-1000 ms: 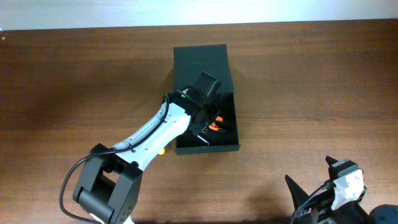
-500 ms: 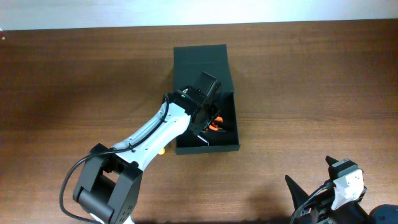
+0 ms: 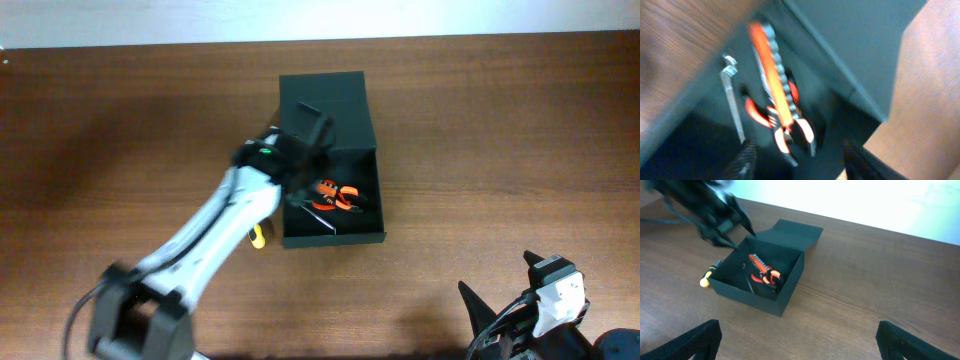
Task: Pack container
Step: 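Move the left gripper back down to the yellow-black screwdriver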
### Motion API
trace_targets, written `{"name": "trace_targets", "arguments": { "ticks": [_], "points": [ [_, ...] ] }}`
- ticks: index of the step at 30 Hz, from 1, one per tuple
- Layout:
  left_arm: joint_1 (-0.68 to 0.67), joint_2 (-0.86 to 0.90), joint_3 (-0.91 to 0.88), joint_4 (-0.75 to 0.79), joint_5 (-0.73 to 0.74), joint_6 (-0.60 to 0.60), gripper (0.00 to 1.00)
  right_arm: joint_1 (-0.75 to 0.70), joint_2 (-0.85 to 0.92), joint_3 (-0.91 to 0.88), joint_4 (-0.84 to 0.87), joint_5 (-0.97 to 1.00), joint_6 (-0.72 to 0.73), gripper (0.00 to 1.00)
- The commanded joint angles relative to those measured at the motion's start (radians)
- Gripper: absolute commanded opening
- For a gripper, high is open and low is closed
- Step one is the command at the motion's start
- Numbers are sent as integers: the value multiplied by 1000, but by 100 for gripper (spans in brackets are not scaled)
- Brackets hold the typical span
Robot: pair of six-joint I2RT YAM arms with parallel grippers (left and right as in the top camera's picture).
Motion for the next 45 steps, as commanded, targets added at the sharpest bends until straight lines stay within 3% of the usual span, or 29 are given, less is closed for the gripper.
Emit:
{"name": "trace_targets", "arguments": {
  "ticks": [1, 8, 15, 21, 33, 36, 45],
  "points": [
    [61, -111, 23, -84, -114, 37, 66, -8, -3, -3, 5, 2, 8, 99],
    [150, -175, 23, -335, -174, 267, 68, -8, -3, -3, 5, 2, 8, 99],
    [204, -153, 12, -369, -187, 465, 84, -8, -3, -3, 5, 2, 8, 99],
    [248, -110, -65, -351, -147, 473, 87, -8, -3, -3, 5, 2, 8, 99],
    [250, 45, -159, -150, -34, 473, 87, -8, -3, -3, 5, 2, 8, 99],
    [250, 80, -167, -131, -13, 473, 95, -8, -3, -3, 5, 2, 8, 99],
    [250, 132, -174, -109, 5, 478, 98, -8, -3, -3, 5, 2, 8, 99]
  ]
}}
